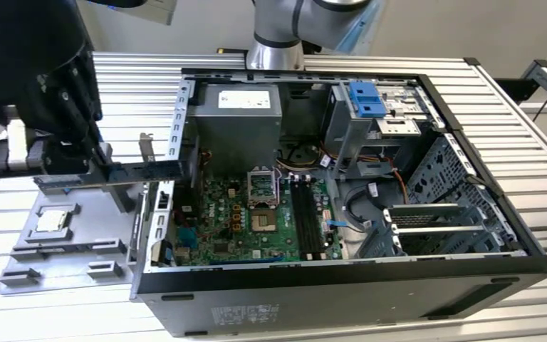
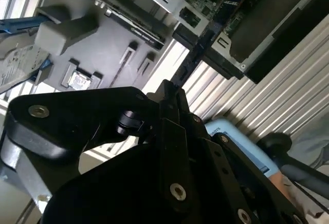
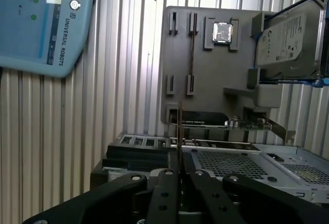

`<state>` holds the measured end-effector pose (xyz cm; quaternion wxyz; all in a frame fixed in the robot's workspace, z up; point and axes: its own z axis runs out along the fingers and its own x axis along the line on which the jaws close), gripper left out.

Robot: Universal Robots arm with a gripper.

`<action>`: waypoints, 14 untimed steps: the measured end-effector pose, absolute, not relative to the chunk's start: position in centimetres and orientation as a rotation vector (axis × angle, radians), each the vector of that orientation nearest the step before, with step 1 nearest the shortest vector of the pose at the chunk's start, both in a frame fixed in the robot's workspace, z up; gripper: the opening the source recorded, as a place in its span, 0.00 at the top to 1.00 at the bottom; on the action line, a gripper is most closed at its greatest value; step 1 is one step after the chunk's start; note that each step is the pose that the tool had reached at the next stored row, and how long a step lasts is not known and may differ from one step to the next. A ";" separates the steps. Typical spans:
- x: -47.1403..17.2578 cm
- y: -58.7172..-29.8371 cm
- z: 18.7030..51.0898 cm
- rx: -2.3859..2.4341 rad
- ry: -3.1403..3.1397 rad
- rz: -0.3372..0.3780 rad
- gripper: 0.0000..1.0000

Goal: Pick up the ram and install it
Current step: 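Pick up the ram and move it above insertion slot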

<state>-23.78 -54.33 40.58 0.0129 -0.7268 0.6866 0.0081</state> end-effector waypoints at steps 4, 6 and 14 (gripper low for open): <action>-22.0 -54.3 40.6 -2.265 2.139 0.025 1.00; -21.1 -54.3 40.6 -2.265 2.139 0.025 1.00; -17.4 -54.3 40.5 -2.265 2.139 0.025 1.00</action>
